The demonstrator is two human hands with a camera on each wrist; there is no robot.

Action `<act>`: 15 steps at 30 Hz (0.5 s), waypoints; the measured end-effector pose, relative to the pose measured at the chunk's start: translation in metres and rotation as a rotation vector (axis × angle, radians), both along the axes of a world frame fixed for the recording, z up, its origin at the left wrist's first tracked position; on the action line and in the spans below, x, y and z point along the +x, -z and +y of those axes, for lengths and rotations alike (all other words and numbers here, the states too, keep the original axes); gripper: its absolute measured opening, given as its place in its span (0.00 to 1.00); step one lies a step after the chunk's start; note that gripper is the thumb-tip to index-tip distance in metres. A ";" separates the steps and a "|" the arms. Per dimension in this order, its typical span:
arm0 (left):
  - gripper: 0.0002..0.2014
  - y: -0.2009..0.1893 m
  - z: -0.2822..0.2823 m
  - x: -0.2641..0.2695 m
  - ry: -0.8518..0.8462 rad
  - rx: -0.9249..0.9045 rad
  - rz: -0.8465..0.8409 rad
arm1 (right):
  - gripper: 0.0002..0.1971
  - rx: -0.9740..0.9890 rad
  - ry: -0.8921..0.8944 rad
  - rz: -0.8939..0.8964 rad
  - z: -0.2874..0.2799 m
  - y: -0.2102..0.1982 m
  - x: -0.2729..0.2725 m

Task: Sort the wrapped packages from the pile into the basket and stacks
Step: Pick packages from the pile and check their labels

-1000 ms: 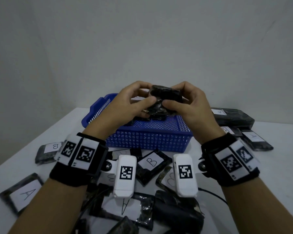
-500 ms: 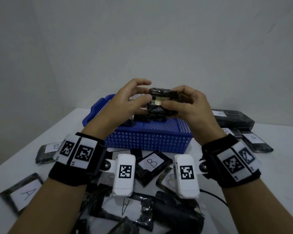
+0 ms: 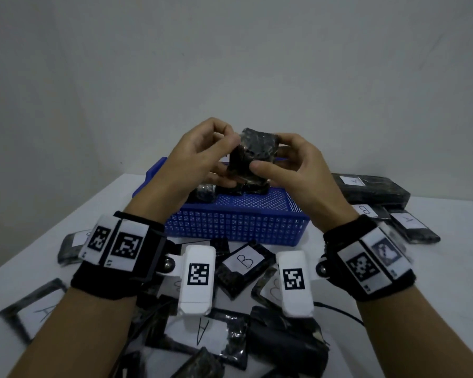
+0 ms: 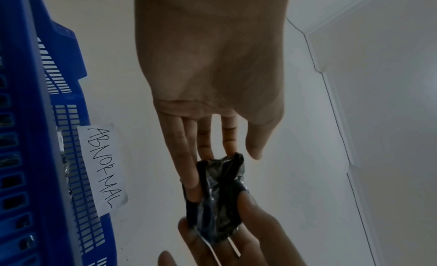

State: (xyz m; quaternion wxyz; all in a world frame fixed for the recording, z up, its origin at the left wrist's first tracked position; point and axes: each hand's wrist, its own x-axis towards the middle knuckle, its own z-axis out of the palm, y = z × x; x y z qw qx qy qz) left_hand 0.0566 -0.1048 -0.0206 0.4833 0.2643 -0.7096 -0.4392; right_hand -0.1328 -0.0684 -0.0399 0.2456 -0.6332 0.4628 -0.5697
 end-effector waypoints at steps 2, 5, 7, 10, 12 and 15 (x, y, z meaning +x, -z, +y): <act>0.08 -0.002 0.002 0.001 0.003 0.027 0.005 | 0.21 -0.090 0.130 0.129 0.001 0.002 0.000; 0.14 -0.001 0.003 0.000 -0.005 0.092 -0.063 | 0.15 -0.175 0.235 0.189 0.002 0.002 0.000; 0.23 0.000 0.002 -0.002 0.022 0.162 -0.126 | 0.13 -0.210 0.227 0.192 0.002 0.002 0.001; 0.31 0.001 0.002 -0.003 0.096 0.230 -0.148 | 0.12 -0.175 0.177 0.205 0.002 0.000 0.000; 0.30 0.002 0.001 -0.002 0.107 0.243 -0.114 | 0.15 -0.131 0.113 0.244 0.002 -0.001 -0.003; 0.27 0.005 -0.001 -0.002 0.080 0.180 -0.058 | 0.26 -0.011 -0.035 0.210 0.004 -0.002 -0.007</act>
